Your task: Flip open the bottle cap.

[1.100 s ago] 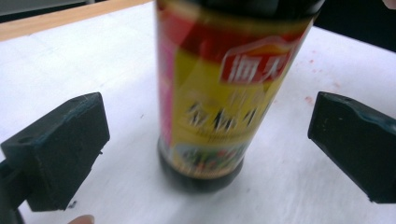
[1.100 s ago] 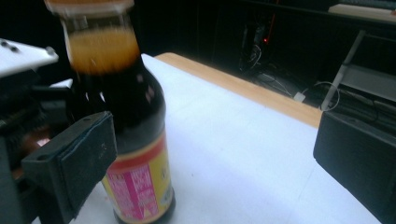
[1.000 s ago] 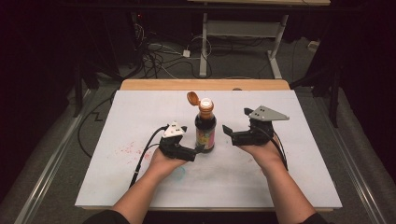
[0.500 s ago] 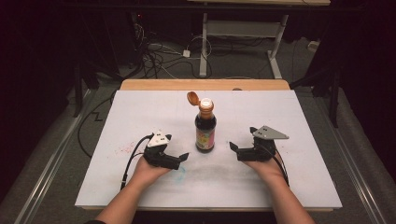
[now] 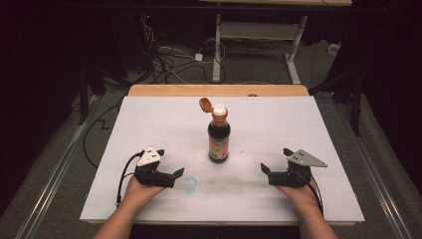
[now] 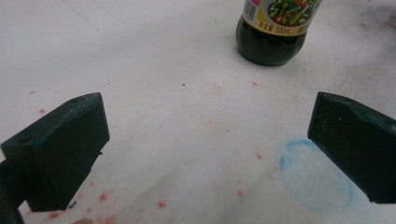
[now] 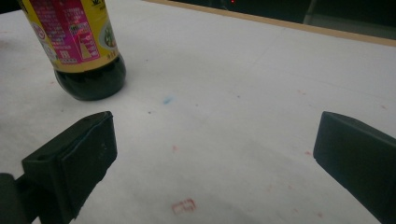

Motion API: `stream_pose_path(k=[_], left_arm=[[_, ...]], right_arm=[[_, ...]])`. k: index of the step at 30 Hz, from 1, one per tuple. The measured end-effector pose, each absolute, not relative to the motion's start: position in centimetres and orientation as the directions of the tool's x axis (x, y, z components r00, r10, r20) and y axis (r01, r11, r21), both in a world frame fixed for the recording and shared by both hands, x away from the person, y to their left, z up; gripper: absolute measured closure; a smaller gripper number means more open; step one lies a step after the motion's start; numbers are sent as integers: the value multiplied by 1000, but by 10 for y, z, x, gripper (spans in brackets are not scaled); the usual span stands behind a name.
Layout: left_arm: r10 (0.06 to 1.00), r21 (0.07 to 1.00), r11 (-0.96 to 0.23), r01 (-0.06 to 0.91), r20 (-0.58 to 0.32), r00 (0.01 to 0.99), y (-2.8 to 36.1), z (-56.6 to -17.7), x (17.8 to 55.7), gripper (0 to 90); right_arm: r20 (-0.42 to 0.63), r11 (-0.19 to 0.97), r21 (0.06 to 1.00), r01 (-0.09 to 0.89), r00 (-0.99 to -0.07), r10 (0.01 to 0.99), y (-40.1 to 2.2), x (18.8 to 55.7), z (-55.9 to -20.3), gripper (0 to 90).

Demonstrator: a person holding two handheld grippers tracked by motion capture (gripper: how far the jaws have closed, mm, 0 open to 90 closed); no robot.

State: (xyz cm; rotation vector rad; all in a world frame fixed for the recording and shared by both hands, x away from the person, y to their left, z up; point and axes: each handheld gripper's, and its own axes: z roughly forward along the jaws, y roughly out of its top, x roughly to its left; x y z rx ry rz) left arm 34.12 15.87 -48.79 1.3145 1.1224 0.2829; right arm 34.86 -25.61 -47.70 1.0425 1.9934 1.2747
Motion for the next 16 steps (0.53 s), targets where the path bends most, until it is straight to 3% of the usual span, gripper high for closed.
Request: stream_pose_path(k=[7,16], left_arm=[[753,871,299,390,-466,465,177,-493,324,0],[771,871,292,396,-459,441,184,-496,323,0]], right_arm=[[-56,253,918,306,-530,846,-274,327,-477,4],[-40,227,925,304,-518,854,-275,329,-478,4]])
